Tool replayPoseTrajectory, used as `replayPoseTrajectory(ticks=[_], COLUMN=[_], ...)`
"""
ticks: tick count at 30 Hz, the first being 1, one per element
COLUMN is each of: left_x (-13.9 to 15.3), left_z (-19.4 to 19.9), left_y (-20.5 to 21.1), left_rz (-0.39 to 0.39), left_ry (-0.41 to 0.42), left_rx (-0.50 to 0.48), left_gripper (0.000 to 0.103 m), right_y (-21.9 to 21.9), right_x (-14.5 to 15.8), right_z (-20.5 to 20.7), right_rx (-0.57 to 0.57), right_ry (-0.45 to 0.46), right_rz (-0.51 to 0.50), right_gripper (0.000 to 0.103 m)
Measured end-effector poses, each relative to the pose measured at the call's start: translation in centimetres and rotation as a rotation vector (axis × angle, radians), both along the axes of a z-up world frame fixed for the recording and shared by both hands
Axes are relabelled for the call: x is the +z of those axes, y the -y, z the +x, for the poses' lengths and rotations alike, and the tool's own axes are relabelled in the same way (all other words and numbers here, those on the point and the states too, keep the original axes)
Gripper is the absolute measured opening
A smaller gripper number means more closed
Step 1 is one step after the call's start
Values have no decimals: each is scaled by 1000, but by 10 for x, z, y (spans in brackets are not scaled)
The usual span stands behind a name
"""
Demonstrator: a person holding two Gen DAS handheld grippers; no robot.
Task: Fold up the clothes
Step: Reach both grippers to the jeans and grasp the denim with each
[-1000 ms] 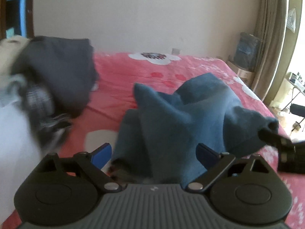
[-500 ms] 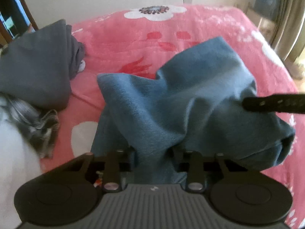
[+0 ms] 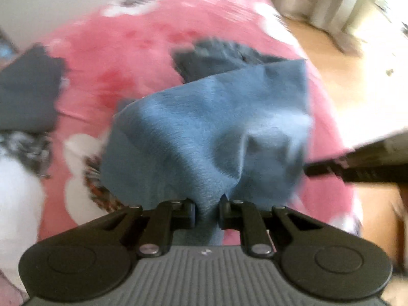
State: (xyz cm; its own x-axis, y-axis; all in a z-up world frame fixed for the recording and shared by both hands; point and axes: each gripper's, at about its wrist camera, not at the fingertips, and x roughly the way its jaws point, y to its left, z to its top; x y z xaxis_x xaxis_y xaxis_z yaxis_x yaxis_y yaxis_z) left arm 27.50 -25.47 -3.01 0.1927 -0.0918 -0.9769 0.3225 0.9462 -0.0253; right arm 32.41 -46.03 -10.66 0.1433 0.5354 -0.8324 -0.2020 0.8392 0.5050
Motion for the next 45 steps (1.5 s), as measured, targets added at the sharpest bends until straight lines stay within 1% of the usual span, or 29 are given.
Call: replayPoseTrajectory(ticks=[2,3,4,5,6,7,8,9,10,11,12,14,15,16,18,19,21,22,23,24,26,28,31,34,36,38,40,43,45], left_x=[7,11,16,21,27,32,38,42,44,44,41,27,18,9,-14,-29,-62,-80,-96,-111,-134,-150,-157,-145,-137,-126,-119,-118,-122], left_z=[-11,-15,-18,-20,-21,-20,-18,-14,-8,-2,4,17,24,30,38,39,38,34,28,21,-1,-27,-69,-98,-105,-110,-113,-110,-109], left_y=[-5,-11,-21,-32,-45,-60,-78,-96,-112,-127,-139,-150,-153,-156,-153,-151,-144,-142,-139,-136,-134,-132,-129,-138,-148,-158,-162,-155,-147], left_rz=[-57,-86,-118,-149,-179,-203,-216,-227,-234,-237,-232,-197,-179,-171,-193,-205,-207,-210,-222,-236,-280,-305,-290,-324,-384,-443,-486,-498,-500], left_ry=[-67,-90,-99,-99,-84,-60,-21,25,83,146,206,306,353,396,449,469,486,474,453,430,374,332,318,312,320,346,373,379,356], left_rx=[-92,-120,-127,-123,-98,-71,-42,-12,10,19,25,13,4,-5,-7,0,24,34,38,41,30,-9,-66,-57,-19,20,25,-2,-25], left_gripper=[17,23,29,30,34,45,51,61,67,69,70,70,71,75,79,80,79,78,76,73,73,72,72,71,72,72,73,77,78], right_y=[7,10,12,14,16,18,20,22,21,15,6,-19,-32,-45,-70,-82,-104,-113,-118,-122,-122,-118,-112,-110,-113,-119,-125,-130,-130], right_x=[6,11,16,22,30,41,52,63,72,78,83,79,76,67,46,34,0,-18,-31,-42,-51,-55,-62,-60,-60,-61,-61,-60,-56], right_z=[-13,-18,-18,-17,-14,-7,0,8,16,24,32,41,44,46,48,45,36,27,13,-2,-38,-68,-102,-130,-144,-159,-174,-203,-215], right_rx=[61,87,103,115,112,88,58,28,-5,-18,-23,-43,-55,-67,-94,-98,-90,-91,-93,-93,-83,-89,-126,-167,-174,-147,-104,-44,-20], right_ry=[-2,7,18,30,53,86,120,154,193,240,290,394,446,459,450,431,380,345,327,317,333,316,272,203,156,120,100,85,80], right_rz=[-20,-31,-54,-82,-95,-90,-81,-72,-53,-35,-18,-58,-83,-78,-39,-19,-30,-66,-101,-132,-176,-183,-205,-184,-176,-176,-191,-230,-253], right_gripper=[0,0,1,4,4,4,6,9,12,28,51,68,68,68,68,68,66,65,57,54,52,51,50,49,49,49,49,49,50])
